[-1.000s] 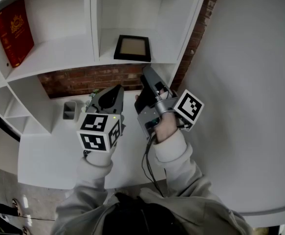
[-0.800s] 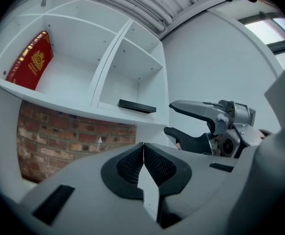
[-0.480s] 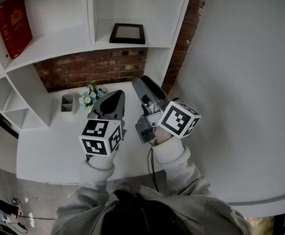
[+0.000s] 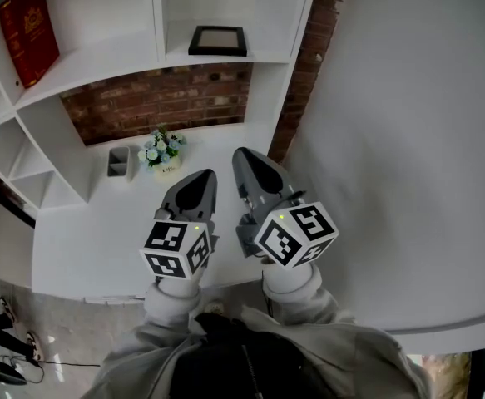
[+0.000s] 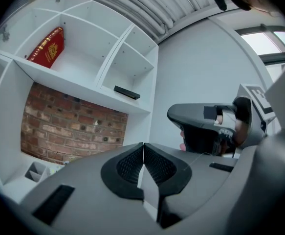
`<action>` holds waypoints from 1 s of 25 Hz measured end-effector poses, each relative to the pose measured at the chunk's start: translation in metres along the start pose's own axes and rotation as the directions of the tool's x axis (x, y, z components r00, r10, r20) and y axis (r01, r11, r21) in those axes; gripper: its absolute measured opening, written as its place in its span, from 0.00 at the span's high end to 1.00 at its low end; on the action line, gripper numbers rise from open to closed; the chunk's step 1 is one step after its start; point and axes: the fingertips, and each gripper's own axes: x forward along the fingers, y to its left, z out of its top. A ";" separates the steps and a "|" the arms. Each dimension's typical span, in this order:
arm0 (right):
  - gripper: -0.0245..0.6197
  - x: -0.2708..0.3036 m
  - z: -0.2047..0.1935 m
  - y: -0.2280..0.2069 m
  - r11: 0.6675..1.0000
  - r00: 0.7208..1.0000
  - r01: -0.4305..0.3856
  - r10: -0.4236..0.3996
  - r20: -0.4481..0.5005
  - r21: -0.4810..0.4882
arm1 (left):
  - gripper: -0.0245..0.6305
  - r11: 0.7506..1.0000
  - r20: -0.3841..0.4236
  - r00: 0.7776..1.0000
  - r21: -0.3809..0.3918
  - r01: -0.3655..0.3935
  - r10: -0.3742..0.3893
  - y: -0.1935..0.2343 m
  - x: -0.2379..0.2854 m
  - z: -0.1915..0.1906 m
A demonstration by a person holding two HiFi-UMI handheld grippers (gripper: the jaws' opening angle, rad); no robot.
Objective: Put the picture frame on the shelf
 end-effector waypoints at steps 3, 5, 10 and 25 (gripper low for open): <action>0.96 -0.009 -0.028 -0.007 0.998 0.997 0.053 -0.052 -0.057 0.015 | 0.96 1.000 0.003 1.000 -0.017 0.019 -0.019 -0.004 -0.007 -0.008; 0.96 -0.016 -0.049 -0.012 0.994 0.993 0.081 -0.074 -0.096 0.069 | 0.96 1.000 -0.008 1.000 -0.018 0.026 -0.026 -0.006 -0.011 -0.015; 0.96 -0.031 -0.078 -0.025 0.985 0.979 0.149 -0.134 -0.156 0.090 | 0.96 0.999 -0.042 0.999 -0.024 0.027 -0.028 -0.006 -0.016 -0.037; 0.96 -0.033 -0.073 -0.031 0.975 0.978 0.182 -0.166 -0.123 0.129 | 0.96 0.998 -0.060 0.998 -0.051 0.034 -0.037 -0.004 -0.015 -0.050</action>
